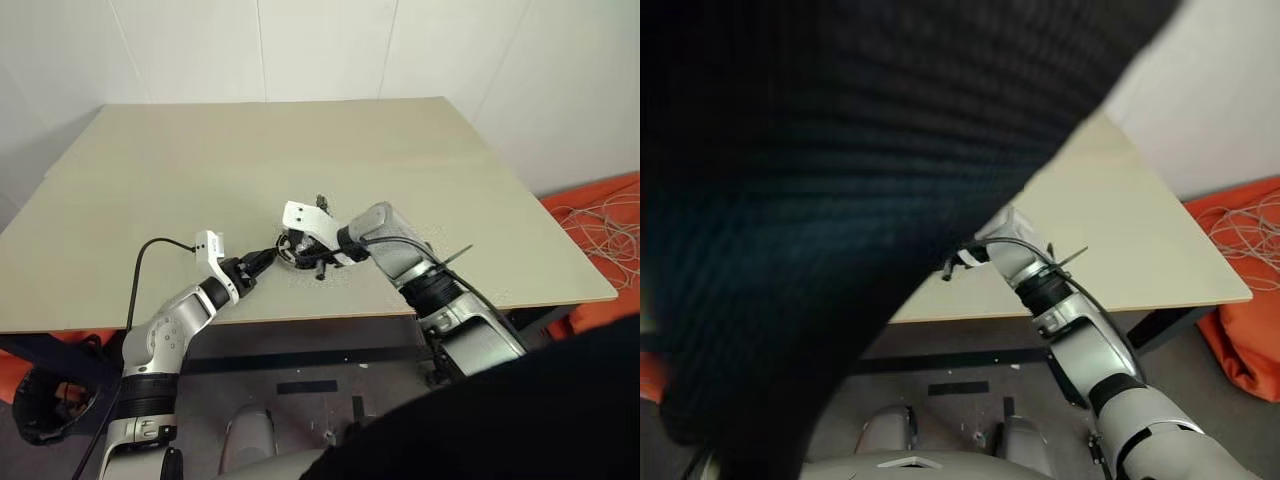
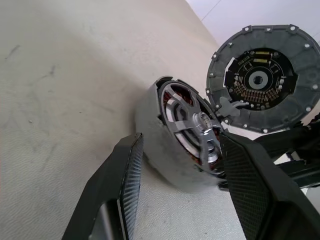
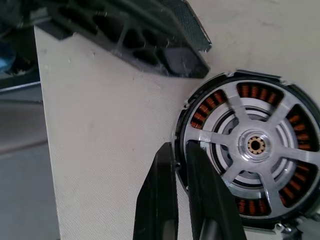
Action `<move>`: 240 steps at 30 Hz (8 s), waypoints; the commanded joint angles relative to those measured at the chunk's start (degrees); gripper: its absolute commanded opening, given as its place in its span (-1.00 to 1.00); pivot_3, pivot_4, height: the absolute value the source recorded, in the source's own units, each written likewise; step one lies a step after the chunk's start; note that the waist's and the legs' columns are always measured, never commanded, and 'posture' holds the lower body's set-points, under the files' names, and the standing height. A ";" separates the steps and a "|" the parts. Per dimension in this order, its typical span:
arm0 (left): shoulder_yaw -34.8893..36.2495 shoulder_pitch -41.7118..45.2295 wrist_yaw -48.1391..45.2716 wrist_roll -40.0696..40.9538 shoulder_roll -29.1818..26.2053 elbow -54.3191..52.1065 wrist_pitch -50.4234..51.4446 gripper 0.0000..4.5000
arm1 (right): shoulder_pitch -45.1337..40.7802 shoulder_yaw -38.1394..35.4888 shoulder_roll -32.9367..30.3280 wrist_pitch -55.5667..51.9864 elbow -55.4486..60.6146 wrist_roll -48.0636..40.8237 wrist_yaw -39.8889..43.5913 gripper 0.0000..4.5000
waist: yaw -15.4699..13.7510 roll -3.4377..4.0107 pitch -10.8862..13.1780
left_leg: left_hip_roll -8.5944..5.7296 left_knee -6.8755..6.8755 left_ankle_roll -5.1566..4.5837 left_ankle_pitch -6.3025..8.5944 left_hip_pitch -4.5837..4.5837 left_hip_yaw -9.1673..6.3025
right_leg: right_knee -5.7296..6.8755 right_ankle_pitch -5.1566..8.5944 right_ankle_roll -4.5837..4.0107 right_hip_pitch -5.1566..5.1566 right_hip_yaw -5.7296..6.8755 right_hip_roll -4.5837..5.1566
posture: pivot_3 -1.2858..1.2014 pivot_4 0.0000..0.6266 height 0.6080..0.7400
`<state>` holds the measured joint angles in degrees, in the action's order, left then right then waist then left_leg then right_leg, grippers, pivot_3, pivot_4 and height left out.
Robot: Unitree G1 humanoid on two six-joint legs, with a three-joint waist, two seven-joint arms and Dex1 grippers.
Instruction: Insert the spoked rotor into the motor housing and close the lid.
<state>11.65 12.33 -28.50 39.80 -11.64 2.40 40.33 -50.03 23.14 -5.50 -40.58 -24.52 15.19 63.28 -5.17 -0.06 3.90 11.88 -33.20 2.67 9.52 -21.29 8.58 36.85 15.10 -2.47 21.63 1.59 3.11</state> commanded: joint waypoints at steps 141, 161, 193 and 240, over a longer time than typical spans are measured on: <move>0.46 11.91 -8.41 -7.14 -8.82 9.30 -4.89 0.13 | 7.18 -19.27 -12.32 2.70 2.98 -14.75 -39.51 -0.96 | -0.85 -0.01 0.11 | -0.10 0.01 0.39 -0.30 0.19 -0.02 | -0.06 -0.34 0.03 -0.06 0.01 0.12 | 0.03 -1.00 1.00; 1.93 13.91 -8.35 -8.12 -10.59 13.37 -6.43 0.13 | 11.70 -11.96 -3.79 -12.54 22.22 -21.88 -36.64 -0.96 | -0.91 -0.02 0.11 | -0.07 0.12 0.51 -0.36 0.22 -0.07 | -0.10 -0.33 0.08 -0.06 0.00 0.11 | 0.03 -1.00 1.00; 1.34 17.87 -9.08 -9.62 -10.68 16.80 -7.38 0.13 | 14.14 -18.78 -1.62 5.24 16.85 -28.49 -32.61 0.32 | -0.84 -0.03 0.10 | -0.08 0.23 0.55 -0.39 0.22 -0.06 | -0.17 -0.34 0.10 -0.06 0.01 0.14 | 0.03 -1.00 1.00; 1.71 16.04 -8.46 -9.31 -10.37 14.63 -6.72 0.13 | 14.28 -13.01 0.48 10.99 8.04 -24.14 -33.02 0.99 | -0.61 -0.04 0.11 | -0.07 0.41 0.56 -0.39 0.01 -0.02 | -0.23 -0.33 0.08 0.29 -0.01 0.12 | 0.03 -1.00 1.00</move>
<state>12.49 27.95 -36.97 30.14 -21.50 19.55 34.04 -34.62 10.27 -5.22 -31.09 -17.00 -9.10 30.04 -5.78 -0.10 4.01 11.80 -32.79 3.23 9.13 -21.28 8.56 36.62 14.77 -2.39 21.92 1.58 3.23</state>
